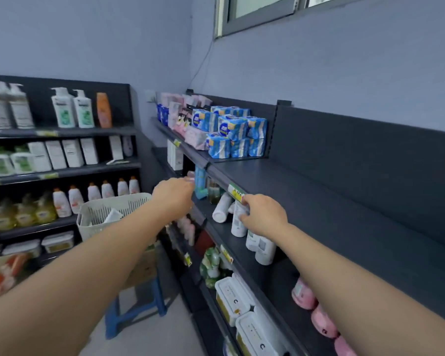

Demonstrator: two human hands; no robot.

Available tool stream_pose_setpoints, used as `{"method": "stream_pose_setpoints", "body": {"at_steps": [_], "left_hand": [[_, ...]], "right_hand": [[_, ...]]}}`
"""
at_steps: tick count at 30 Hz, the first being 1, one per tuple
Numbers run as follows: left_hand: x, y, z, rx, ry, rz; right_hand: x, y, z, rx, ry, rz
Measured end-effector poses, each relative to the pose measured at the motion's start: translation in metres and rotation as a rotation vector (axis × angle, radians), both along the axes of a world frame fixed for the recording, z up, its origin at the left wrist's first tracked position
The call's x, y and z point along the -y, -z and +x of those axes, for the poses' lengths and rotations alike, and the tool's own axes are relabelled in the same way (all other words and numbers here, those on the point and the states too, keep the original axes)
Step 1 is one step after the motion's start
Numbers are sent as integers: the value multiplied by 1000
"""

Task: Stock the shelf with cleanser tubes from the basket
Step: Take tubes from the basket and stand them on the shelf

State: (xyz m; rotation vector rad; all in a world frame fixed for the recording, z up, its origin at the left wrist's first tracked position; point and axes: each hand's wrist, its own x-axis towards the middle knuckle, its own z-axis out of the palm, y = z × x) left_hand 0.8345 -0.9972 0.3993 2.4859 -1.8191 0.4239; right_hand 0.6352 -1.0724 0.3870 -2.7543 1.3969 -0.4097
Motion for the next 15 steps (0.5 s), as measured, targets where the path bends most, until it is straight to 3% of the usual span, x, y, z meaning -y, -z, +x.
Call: {"method": "stream_pose_setpoints", "body": {"at_steps": [15], "left_hand": [[-30, 52, 204, -2, -166, 128]], "right_hand": [[18, 46, 212, -140, -139, 48]]}}
